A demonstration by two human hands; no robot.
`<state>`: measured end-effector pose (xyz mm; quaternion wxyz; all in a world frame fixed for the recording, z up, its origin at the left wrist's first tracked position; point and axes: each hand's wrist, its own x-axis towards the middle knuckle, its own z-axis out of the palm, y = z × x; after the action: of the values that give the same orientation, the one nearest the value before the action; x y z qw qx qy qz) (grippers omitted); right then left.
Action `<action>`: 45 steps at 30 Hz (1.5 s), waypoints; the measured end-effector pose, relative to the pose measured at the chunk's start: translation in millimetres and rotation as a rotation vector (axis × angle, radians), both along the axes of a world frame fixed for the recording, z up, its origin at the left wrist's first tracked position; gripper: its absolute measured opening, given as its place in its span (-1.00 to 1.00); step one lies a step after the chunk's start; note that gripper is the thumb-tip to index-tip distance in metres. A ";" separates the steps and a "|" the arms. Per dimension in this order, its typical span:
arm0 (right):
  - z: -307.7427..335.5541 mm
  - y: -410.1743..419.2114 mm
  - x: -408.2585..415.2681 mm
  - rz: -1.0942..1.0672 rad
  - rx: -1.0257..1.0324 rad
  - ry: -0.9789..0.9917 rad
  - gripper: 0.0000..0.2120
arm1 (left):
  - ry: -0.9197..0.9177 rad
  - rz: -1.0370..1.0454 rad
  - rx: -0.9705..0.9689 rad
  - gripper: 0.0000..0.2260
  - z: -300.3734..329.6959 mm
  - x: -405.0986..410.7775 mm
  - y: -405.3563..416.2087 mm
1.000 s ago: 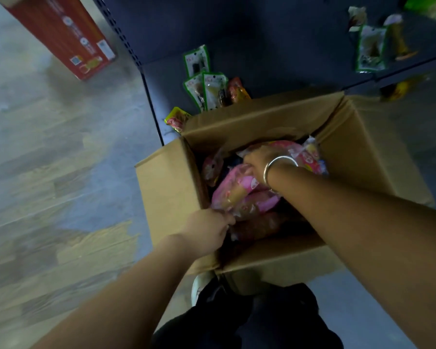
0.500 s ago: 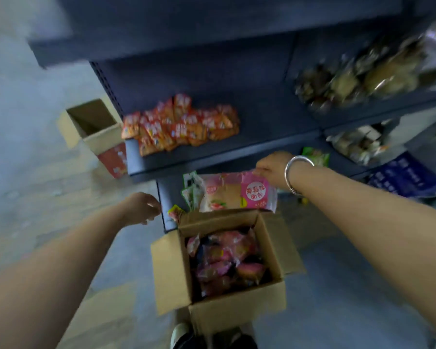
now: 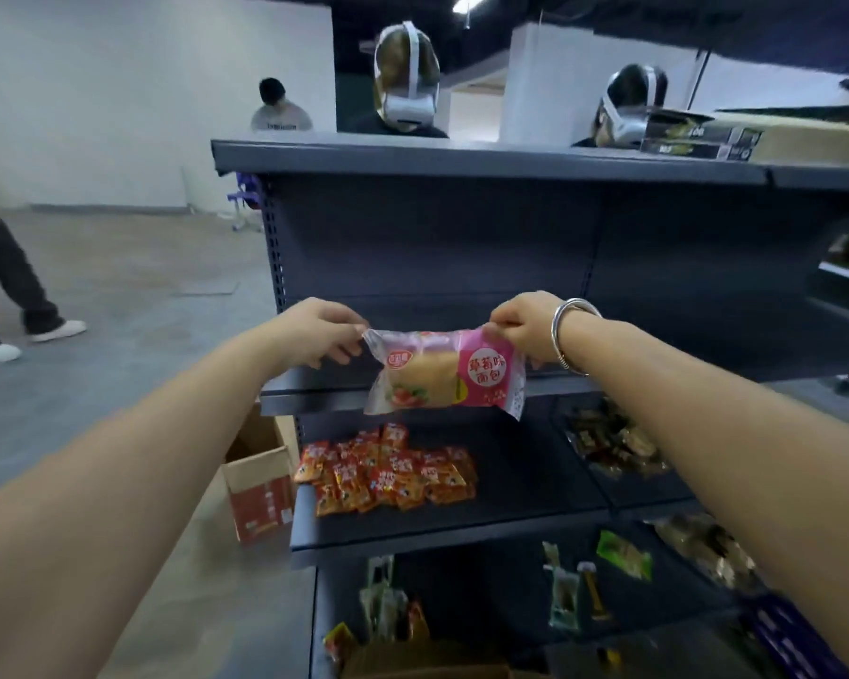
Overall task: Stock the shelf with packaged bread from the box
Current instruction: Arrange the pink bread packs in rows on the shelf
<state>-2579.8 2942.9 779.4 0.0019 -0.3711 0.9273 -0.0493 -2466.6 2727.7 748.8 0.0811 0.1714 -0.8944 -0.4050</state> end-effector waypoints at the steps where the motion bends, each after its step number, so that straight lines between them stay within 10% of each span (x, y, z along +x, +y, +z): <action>1: 8.7 -8.3 -0.8 -0.001 -0.016 0.016 -0.62 | 0.021 0.006 -0.011 -0.86 8.1 0.5 -6.0; 31: -46.3 -265.9 -125.3 -0.114 -0.189 -0.257 -0.66 | -0.081 0.135 0.202 -0.96 -49.7 -123.0 -229.4; 45: -108.2 -299.1 -187.5 -0.272 -0.809 -0.527 -0.79 | 0.237 0.393 0.255 -0.80 -88.1 -191.7 -251.6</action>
<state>-2767.3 2643.8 671.2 0.0854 -0.1926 0.8420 -0.4966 -2658.3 2476.1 660.7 0.2402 0.3022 -0.7700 -0.5080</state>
